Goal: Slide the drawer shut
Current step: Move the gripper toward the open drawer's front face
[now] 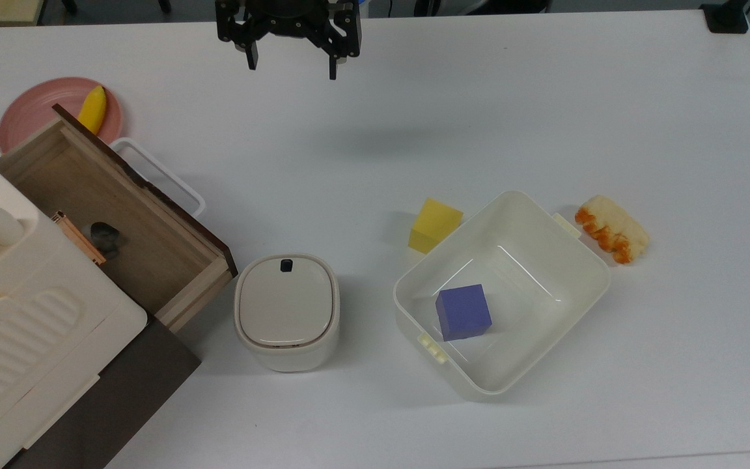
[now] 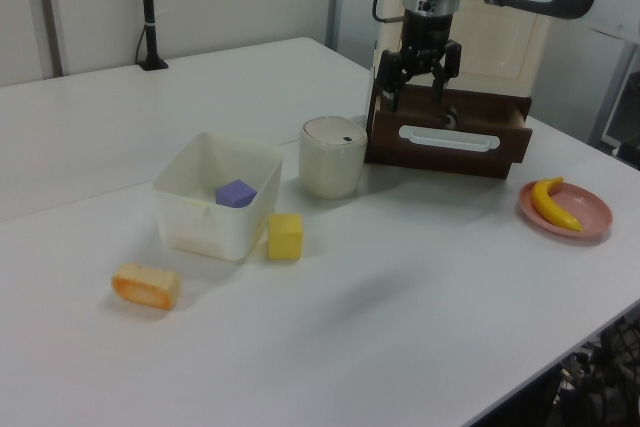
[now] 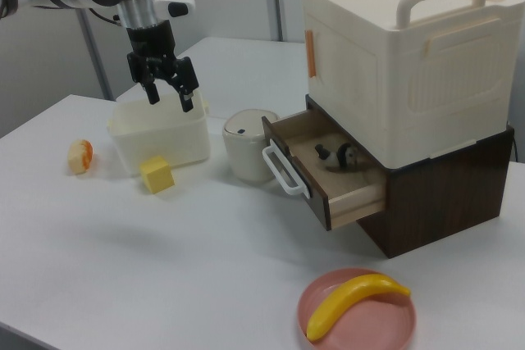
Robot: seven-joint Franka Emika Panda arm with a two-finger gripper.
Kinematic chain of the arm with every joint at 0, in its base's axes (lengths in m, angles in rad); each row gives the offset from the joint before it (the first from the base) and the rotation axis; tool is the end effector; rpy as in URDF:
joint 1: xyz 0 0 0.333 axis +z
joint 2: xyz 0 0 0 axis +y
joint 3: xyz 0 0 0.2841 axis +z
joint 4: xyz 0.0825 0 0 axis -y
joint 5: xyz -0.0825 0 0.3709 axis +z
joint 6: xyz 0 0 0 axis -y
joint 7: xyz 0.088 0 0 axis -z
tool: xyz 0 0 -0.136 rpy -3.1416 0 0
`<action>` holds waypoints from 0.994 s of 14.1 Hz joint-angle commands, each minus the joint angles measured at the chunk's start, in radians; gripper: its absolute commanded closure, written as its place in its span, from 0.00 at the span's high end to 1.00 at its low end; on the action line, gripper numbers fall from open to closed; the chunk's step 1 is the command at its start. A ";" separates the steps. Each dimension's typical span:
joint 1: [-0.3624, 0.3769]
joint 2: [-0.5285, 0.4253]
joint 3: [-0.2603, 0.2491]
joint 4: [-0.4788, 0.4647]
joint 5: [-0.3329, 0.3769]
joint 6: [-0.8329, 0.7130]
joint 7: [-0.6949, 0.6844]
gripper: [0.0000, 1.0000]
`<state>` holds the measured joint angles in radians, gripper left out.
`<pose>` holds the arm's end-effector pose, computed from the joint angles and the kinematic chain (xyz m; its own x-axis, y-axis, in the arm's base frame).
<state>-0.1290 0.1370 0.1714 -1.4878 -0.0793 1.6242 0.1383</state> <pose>0.5830 0.0088 0.5307 0.9956 -0.0929 0.0090 -0.0933 -0.9941 0.0552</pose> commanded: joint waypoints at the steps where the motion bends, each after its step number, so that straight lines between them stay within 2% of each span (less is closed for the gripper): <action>1: 0.003 -0.026 -0.016 -0.026 0.025 -0.009 -0.026 1.00; 2: 0.003 -0.025 -0.017 -0.028 0.026 -0.009 -0.026 0.99; 5: 0.005 -0.020 -0.017 -0.028 0.029 -0.004 -0.078 0.56; 6: 0.005 -0.020 -0.017 -0.028 0.032 -0.006 -0.098 0.37; 9: 0.003 -0.020 -0.017 -0.026 0.050 -0.007 -0.100 0.08; 10: 0.003 -0.020 -0.017 -0.025 0.050 -0.007 -0.100 0.00; 14: 0.003 -0.020 -0.017 -0.026 0.052 -0.009 -0.088 0.00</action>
<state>-0.1301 0.1372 0.1700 -1.4946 -0.0542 1.6242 0.0673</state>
